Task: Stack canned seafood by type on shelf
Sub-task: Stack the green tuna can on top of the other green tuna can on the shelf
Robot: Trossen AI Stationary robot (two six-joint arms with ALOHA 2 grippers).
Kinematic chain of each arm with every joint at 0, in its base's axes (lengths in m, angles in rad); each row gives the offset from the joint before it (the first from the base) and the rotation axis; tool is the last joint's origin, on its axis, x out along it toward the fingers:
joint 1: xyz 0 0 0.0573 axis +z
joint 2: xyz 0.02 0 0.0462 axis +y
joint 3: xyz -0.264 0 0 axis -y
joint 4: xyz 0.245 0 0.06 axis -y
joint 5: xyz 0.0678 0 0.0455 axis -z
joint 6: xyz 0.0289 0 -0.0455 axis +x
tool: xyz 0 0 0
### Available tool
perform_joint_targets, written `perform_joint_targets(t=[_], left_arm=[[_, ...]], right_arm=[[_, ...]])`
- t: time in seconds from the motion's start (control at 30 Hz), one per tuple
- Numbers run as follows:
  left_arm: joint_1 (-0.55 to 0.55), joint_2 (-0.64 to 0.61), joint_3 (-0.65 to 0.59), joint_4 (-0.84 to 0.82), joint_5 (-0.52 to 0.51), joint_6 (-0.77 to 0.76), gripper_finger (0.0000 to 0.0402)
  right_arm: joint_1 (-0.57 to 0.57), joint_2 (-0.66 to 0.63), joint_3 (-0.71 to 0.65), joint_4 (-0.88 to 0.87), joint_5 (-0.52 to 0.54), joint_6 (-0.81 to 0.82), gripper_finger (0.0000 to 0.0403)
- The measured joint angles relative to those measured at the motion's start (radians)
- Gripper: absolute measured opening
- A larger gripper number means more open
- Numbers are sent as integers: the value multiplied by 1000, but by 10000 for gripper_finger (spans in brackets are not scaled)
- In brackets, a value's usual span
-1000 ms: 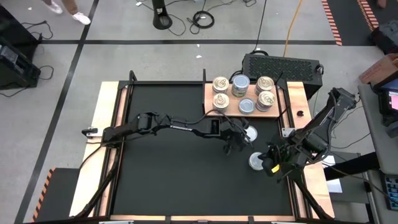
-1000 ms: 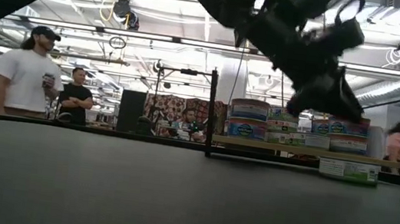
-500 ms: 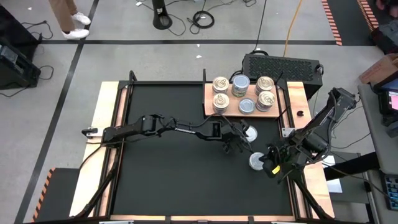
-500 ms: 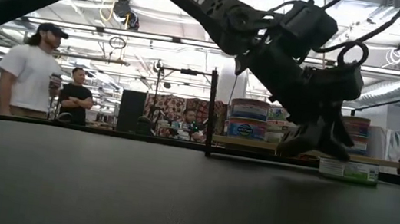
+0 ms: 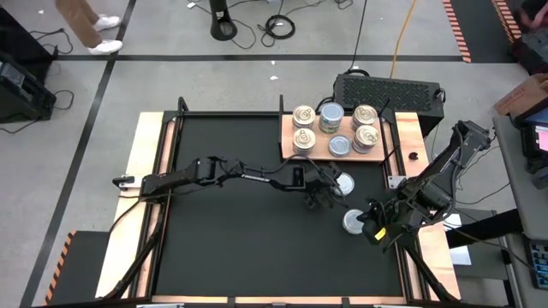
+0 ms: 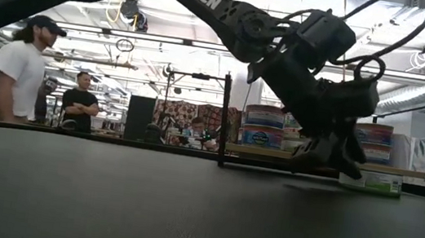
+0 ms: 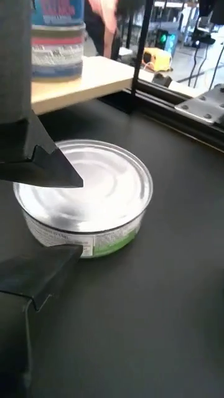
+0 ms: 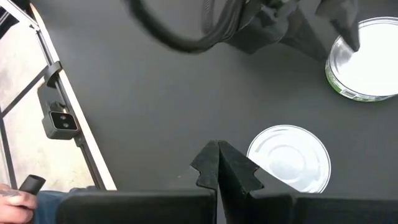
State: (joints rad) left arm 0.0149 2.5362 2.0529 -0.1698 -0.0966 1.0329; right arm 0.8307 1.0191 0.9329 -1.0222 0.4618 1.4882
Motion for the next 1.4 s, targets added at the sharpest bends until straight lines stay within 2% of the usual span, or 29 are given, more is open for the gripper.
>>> perform_joint_targets(t=[0.27, 0.37, 0.47, 0.7, 1.03, 1.4], left_arm=[[10, 1, 0, -7, -3, 49, 158], [10, 14, 0, -8, -9, 57, 144], [11, 13, 0, -15, -4, 54, 113], [11, 11, 2, -12, 4, 47, 11], [7, 11, 3, -7, -4, 47, 2], [-11, -2, 58, -13, -35, 47, 0]], right_arm=[[0, 0, 0, 0, 0, -1, 0], [0, 0, 0, 0, 0, -1, 0], [0, 0, 0, 1, -2, -1, 0], [0, 0, 0, 0, -24, -9, 0], [0, 0, 0, 0, -24, -16, 0], [0, 0, 0, 1, -24, -27, 0]])
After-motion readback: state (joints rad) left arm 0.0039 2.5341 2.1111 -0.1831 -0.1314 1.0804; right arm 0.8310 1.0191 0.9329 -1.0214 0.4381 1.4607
